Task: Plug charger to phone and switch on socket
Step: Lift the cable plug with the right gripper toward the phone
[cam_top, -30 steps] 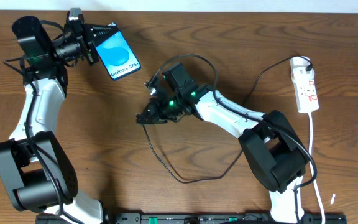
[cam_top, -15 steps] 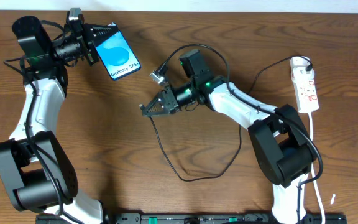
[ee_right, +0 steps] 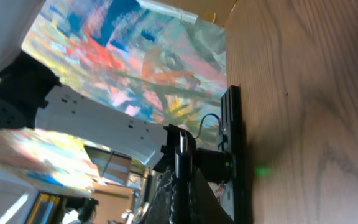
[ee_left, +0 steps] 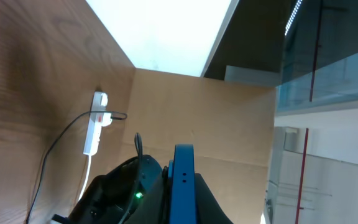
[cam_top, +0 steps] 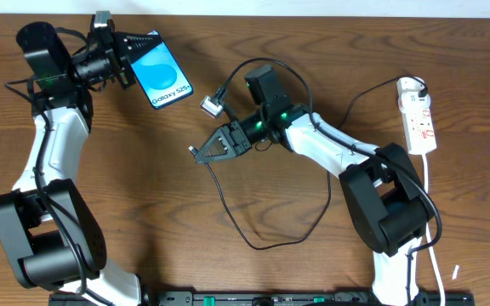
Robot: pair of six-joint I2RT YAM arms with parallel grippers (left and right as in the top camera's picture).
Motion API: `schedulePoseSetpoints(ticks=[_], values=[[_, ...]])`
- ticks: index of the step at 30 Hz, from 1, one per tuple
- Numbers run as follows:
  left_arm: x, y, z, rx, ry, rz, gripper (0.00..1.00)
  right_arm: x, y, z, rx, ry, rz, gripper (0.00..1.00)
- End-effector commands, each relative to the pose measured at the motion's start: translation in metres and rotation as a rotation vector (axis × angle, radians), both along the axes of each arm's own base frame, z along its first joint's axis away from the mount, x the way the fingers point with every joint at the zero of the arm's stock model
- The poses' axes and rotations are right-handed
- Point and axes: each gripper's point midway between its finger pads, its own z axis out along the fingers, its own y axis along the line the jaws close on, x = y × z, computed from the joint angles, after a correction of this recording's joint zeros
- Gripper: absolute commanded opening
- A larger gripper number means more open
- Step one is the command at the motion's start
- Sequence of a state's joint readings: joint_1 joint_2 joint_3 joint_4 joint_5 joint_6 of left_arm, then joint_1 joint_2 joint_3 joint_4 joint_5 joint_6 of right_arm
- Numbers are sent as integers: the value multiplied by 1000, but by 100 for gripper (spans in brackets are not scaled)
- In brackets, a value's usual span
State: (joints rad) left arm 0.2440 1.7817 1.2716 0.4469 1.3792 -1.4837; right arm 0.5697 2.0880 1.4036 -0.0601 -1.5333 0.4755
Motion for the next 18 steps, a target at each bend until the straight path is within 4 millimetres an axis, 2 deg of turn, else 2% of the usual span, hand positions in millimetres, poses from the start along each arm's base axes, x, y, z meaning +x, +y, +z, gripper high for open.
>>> schedulePoseSetpoints(ticks=[1,12,18], values=[[4,4,15,45,-94,45,7,6,-3,2,25,-5,7,1],[5,5,15,93,-177,48,7,32,-2,22,66,-96,-53,1],[5,5,15,105,-198,48,7,40,0,35,87,-130,-77,1]])
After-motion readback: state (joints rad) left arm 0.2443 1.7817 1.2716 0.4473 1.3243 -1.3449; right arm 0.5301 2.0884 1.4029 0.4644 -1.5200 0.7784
